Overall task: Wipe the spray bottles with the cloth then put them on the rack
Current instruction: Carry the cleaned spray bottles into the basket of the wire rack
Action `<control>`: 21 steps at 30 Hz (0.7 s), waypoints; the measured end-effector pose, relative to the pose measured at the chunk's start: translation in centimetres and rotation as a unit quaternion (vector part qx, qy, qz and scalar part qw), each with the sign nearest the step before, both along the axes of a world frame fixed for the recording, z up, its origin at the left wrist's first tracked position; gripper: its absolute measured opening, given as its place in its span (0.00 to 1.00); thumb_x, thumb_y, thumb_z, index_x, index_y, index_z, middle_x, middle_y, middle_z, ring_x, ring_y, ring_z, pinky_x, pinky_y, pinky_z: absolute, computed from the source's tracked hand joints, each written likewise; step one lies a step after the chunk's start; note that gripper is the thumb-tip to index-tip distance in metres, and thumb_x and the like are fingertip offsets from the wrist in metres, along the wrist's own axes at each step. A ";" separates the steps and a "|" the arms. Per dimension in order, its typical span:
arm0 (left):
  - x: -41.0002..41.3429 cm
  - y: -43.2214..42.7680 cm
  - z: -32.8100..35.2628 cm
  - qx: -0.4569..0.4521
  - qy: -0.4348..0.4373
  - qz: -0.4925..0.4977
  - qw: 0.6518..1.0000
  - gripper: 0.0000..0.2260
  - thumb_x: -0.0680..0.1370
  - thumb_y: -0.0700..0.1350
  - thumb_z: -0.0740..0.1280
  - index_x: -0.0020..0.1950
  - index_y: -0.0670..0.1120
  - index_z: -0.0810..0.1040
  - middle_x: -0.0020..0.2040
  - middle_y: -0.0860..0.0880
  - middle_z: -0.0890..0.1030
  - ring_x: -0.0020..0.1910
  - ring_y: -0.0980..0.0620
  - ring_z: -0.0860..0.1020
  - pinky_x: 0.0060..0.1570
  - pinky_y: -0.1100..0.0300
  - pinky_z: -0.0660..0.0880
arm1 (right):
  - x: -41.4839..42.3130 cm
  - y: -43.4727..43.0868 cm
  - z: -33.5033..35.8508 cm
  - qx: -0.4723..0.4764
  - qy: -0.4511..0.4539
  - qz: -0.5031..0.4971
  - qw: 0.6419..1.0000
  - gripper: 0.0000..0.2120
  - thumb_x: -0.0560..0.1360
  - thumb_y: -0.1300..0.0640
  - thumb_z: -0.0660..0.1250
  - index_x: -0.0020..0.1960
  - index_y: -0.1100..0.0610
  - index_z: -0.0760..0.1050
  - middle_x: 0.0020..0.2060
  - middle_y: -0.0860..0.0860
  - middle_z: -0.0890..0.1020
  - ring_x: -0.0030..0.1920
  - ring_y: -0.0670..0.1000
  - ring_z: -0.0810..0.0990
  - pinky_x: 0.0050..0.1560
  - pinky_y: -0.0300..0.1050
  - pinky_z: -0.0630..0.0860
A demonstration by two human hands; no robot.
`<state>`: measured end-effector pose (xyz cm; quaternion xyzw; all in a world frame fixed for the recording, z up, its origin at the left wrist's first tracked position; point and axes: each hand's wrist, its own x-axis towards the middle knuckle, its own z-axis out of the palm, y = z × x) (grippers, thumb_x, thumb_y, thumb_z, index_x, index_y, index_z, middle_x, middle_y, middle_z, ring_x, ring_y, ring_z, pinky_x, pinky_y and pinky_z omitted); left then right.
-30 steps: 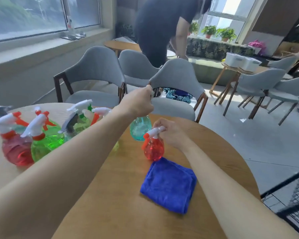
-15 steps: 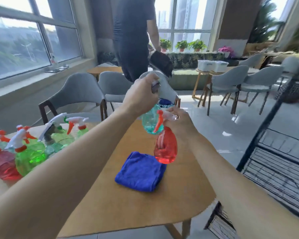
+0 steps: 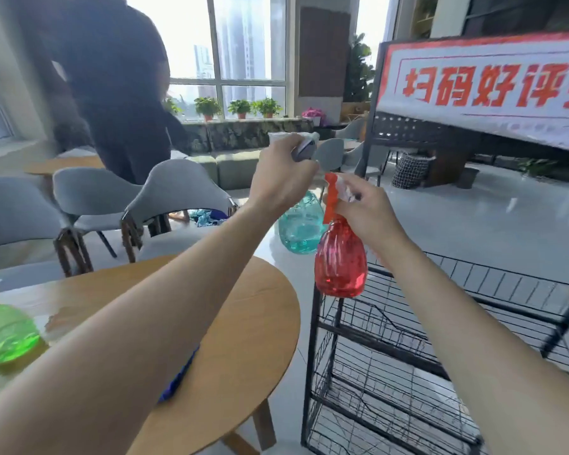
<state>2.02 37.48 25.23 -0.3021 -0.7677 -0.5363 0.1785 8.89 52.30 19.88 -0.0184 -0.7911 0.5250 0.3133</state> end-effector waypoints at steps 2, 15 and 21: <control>0.6 2.3 0.1 0.008 -0.007 -0.039 0.999 0.05 0.74 0.37 0.71 0.49 0.44 0.83 0.39 0.47 0.80 0.34 0.48 0.75 0.35 0.55 0.74 | 0.9 2.3 -0.4 0.006 -0.005 -0.025 1.000 0.13 0.79 0.51 0.75 0.59 0.35 0.84 0.61 0.49 0.83 0.60 0.57 0.83 0.61 0.62 0.82; 0.9 14.1 -3.6 -0.116 0.026 -0.091 0.989 0.06 0.78 0.42 0.73 0.54 0.48 0.81 0.41 0.53 0.82 0.36 0.51 0.78 0.37 0.53 0.79 | 3.1 13.3 -6.9 0.052 -0.101 -0.164 0.980 0.11 0.79 0.63 0.73 0.58 0.51 0.84 0.57 0.56 0.76 0.58 0.60 0.79 0.59 0.55 0.82; -1.2 17.1 -10.4 -0.280 0.004 -0.098 0.955 0.09 0.83 0.39 0.70 0.63 0.45 0.81 0.51 0.49 0.81 0.50 0.49 0.80 0.51 0.55 0.81 | 2.6 15.7 -11.1 0.097 -0.180 -0.200 0.958 0.07 0.74 0.65 0.71 0.46 0.54 0.80 0.48 0.60 0.81 0.47 0.59 0.80 0.37 0.41 0.68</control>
